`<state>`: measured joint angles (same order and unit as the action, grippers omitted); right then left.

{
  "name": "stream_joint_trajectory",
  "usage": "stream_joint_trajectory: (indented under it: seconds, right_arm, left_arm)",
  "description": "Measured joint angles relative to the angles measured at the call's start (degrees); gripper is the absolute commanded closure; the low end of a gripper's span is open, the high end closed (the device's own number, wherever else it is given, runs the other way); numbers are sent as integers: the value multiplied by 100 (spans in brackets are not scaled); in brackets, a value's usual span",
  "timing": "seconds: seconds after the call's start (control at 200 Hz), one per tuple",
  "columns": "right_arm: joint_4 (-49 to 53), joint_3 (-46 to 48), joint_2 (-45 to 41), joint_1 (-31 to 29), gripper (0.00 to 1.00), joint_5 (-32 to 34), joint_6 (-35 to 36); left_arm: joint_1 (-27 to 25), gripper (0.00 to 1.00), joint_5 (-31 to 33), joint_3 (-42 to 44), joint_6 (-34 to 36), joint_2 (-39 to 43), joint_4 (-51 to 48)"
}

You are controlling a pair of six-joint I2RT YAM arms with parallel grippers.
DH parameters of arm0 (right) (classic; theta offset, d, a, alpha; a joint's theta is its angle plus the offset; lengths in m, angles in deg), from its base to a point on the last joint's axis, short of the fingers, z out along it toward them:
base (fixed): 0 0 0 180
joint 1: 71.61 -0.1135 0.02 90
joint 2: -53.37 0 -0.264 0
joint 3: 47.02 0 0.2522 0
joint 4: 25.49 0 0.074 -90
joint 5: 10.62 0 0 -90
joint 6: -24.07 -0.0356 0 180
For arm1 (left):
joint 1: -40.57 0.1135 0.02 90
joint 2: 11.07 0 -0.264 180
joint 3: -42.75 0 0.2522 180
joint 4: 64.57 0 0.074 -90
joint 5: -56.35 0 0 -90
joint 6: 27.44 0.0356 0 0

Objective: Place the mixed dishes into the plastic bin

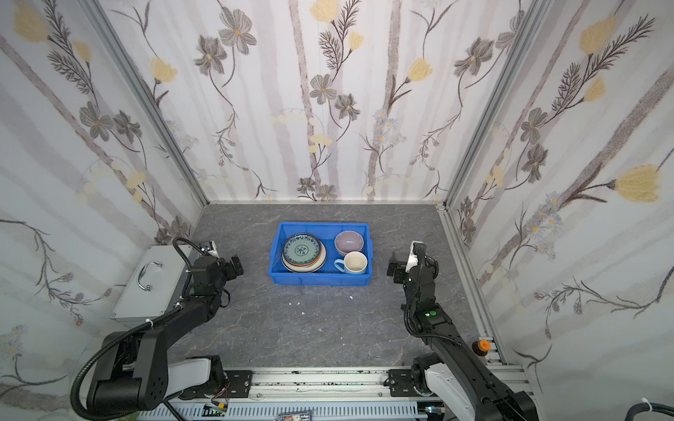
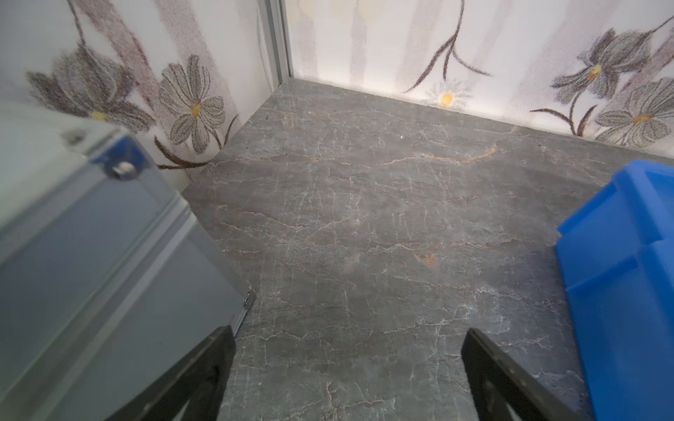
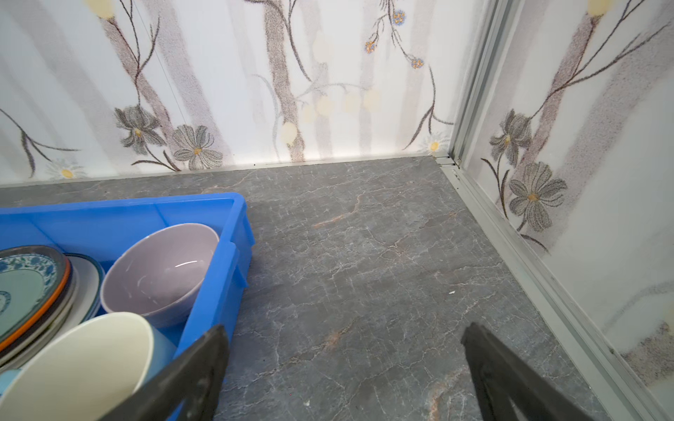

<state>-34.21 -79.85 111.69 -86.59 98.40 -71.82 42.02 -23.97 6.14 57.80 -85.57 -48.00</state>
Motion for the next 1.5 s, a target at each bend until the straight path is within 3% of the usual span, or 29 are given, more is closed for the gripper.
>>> stream_joint_trajectory:
  seconds: [0.16, 0.37, 0.624, 1.498]
  right_arm:
    - [-1325, 691, 186, 426, 0, -31, 251]
    - [-3069, 968, 1231, 907, 0, -297, 299]
    - [-5005, 1182, 2669, 1176, 0, -800, 433]
    - [-5187, 831, 2774, 1285, 0, -946, 398]
  left_arm:
    - [15, 0, -157, 142, -22, -577, 778]
    - [26, 0, -501, 258, 7, -1440, 1884]
    - [15, 0, -741, 245, 118, -1539, 2236]
    - [-66, 0, -756, 175, 181, -1543, 2251]
